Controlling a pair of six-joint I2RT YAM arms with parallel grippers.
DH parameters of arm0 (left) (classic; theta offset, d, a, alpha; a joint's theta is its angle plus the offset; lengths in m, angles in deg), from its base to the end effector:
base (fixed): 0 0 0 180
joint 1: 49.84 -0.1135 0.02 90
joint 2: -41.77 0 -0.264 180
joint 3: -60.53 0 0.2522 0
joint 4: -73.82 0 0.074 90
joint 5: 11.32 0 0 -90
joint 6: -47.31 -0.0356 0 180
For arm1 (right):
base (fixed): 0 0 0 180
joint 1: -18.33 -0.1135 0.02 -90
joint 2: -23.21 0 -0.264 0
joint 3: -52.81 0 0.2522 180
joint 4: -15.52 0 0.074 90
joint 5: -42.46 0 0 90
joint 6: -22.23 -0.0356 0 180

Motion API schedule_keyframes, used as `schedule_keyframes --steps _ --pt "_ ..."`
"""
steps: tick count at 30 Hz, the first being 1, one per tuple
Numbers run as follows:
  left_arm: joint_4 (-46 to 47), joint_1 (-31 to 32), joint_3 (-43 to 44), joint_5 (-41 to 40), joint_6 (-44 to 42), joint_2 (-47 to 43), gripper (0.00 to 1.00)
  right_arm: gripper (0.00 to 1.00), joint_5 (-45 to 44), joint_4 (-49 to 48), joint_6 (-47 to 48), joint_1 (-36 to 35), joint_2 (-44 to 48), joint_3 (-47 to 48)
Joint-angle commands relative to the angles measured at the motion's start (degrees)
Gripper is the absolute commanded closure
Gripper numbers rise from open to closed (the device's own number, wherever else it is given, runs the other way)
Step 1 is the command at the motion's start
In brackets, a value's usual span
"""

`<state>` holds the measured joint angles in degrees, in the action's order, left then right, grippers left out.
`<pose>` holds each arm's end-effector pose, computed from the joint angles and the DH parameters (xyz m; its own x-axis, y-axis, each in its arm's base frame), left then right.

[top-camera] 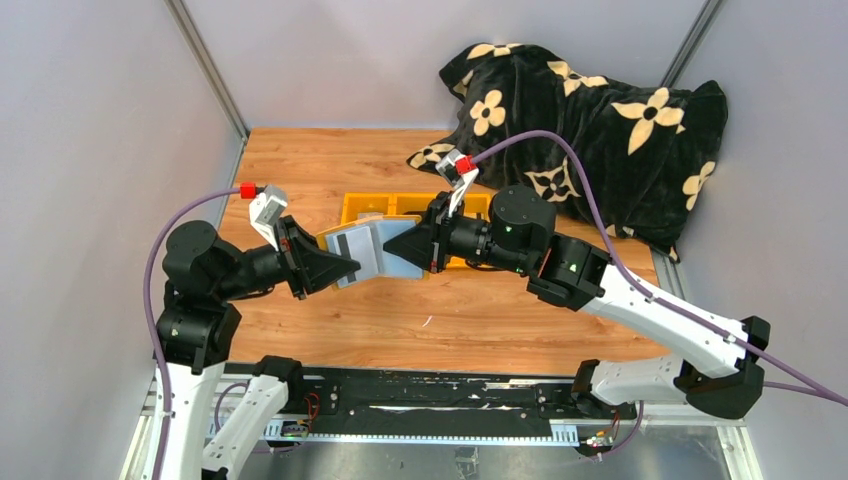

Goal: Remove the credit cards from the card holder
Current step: Remove the credit card from the card holder.

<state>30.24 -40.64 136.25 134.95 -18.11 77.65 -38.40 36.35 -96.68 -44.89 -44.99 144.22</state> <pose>0.0874 -0.0441 0.4237 -0.4362 -0.1633 -0.8849 0.7989 0.3821 -0.4644 0.1134 0.2372 0.4625 -0.4443 0.1790 -0.8778 -0.8432 0.2475 0.4772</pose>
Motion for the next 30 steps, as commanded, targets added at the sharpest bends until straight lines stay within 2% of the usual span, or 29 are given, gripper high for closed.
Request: schedule_keyframes --steps 1,4,5,8,10,12,14,16,18,20,22,27,30 --pt "-0.5 0.1 1.0 -2.1 -1.3 -1.1 0.82 0.98 2.7 -1.2 -0.2 0.7 2.7 -0.3" --pt "0.7 0.1 -0.3 -2.8 1.8 -1.1 0.50 1.00 5.0 -9.6 -3.1 0.7 4.6 -4.6" --pt "2.9 0.1 -1.2 -2.0 4.9 -1.2 0.44 1.00 5.3 -11.9 -4.0 0.7 5.4 -5.8" --pt "12.7 0.1 -4.9 1.0 14.9 -2.4 0.35 1.00 5.5 -15.6 -5.7 0.7 6.6 -8.1" --pt "19.0 0.1 -7.2 1.9 20.4 -3.6 0.35 1.00 5.3 -16.6 -6.6 0.7 7.0 -8.9" --pt "21.2 0.1 -7.6 1.9 22.1 -4.0 0.39 1.00 4.7 -17.4 -7.1 0.7 7.4 -9.9" --pt "21.7 0.1 -7.7 2.0 23.2 -3.9 0.47 1.00 4.4 -18.7 -7.7 0.7 7.7 -11.1" --pt "23.7 0.1 -8.0 2.3 25.6 -3.8 0.59 1.00 4.6 -19.5 -8.0 0.7 7.7 -11.7" --pt "26.5 0.1 -8.2 2.8 28.3 -3.8 0.76 1.00 4.6 -19.2 -7.8 0.7 7.6 -11.8" --pt "26.9 0.1 -7.8 3.0 28.7 -3.8 0.88 0.88 3.6 -17.8 -7.3 0.8 8.0 -11.7" --pt "26.1 0.1 -7.4 2.9 28.3 -3.7 0.95 0.72 2.1 -16.1 -6.7 1.1 8.9 -11.2" --pt "22.2 0.1 -7.0 2.1 25.5 -3.5 1.00 0.37 -3.6 -9.7 -4.5 3.2 13.0 -8.1" --pt "16.0 0.1 -5.7 0.0 21.0 -3.1 1.00 0.33 -7.0 -6.5 -3.1 3.3 15.6 -6.1"
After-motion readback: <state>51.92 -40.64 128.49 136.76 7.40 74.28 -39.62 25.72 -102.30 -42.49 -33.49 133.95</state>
